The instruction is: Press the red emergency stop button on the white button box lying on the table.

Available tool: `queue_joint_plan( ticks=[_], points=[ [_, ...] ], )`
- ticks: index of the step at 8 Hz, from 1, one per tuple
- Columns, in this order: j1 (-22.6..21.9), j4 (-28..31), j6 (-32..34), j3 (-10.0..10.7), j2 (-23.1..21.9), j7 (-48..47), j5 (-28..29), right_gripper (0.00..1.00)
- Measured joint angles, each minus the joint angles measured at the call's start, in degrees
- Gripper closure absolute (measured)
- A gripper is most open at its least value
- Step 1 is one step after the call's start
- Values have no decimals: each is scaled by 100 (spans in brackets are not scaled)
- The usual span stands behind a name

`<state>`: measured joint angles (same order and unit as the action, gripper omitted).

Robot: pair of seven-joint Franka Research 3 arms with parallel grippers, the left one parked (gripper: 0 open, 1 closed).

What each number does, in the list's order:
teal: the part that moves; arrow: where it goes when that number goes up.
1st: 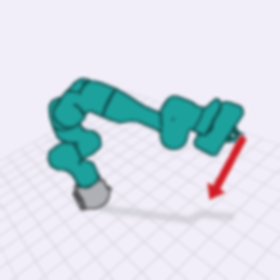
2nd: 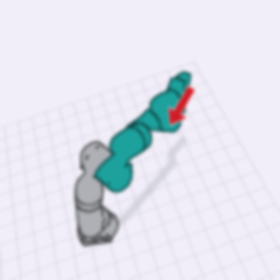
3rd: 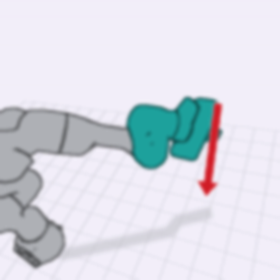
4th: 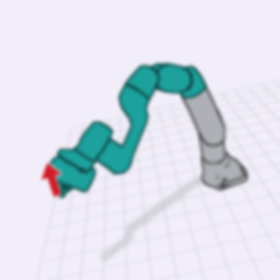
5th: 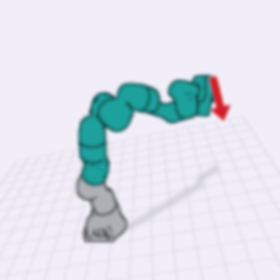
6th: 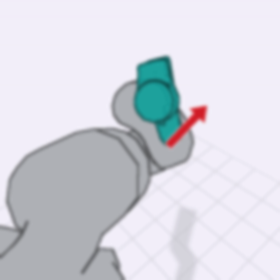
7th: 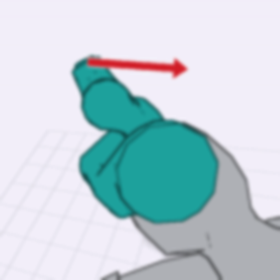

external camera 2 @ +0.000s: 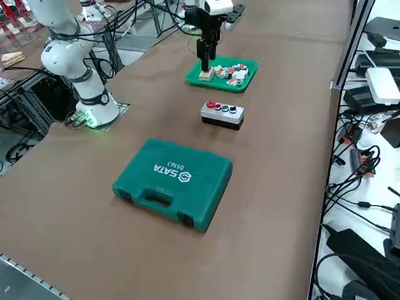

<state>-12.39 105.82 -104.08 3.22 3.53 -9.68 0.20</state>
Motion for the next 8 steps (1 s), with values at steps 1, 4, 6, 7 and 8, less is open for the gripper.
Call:
queue_joint_plan(
  ticks=[1, 4, 6, 7, 8],
  points=[
    [180, -290, 210, 6, 2, 49, -5, 0],
    [513, -1172, 604, 26, 6, 114, -152, 0],
    [594, -1709, 1360, 38, 8, 115, -193, 0],
    [678, -1844, 1597, 24, -8, 137, -193, 0],
    [778, -1847, 1684, 5, -46, 345, -193, 0]
  ],
)
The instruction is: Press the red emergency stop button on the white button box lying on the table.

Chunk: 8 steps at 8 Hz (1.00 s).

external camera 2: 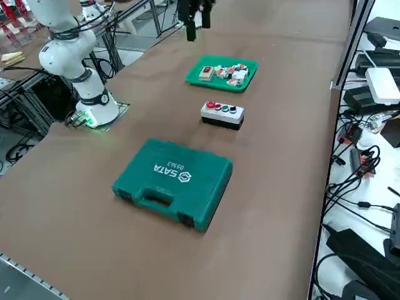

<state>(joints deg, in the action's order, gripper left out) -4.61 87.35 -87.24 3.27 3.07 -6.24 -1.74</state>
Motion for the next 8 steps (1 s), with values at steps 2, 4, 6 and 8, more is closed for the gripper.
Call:
queue_joint_plan(
  ticks=[2, 4, 6, 8],
  points=[
    [213, 268, -35, -27, -189, 405, 0, 0],
    [383, 608, -150, -81, -407, 541, 0, 0],
    [392, 708, -185, -175, -462, 542, 0, 0],
    [393, 712, -193, -196, -464, 542, 21, 0]
  ],
)
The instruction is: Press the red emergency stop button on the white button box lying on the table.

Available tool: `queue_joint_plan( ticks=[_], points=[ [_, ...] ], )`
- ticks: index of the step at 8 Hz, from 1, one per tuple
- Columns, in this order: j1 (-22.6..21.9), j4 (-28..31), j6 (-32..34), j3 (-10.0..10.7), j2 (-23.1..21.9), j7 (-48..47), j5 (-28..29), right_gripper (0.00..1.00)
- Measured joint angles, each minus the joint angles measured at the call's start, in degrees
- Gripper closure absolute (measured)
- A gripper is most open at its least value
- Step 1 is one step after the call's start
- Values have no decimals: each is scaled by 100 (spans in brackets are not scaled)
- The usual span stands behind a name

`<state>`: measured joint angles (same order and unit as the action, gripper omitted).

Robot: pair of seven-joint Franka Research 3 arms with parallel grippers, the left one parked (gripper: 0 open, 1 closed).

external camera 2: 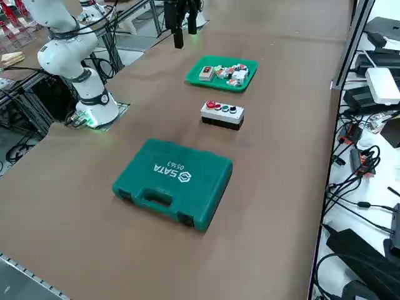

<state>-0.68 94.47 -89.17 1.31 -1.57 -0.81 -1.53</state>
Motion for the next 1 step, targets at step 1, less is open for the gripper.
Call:
queue_joint_plan(
  ticks=[1],
  points=[
    [0, 0, 0, -1, -7, 0, 10, 0]
  ],
)
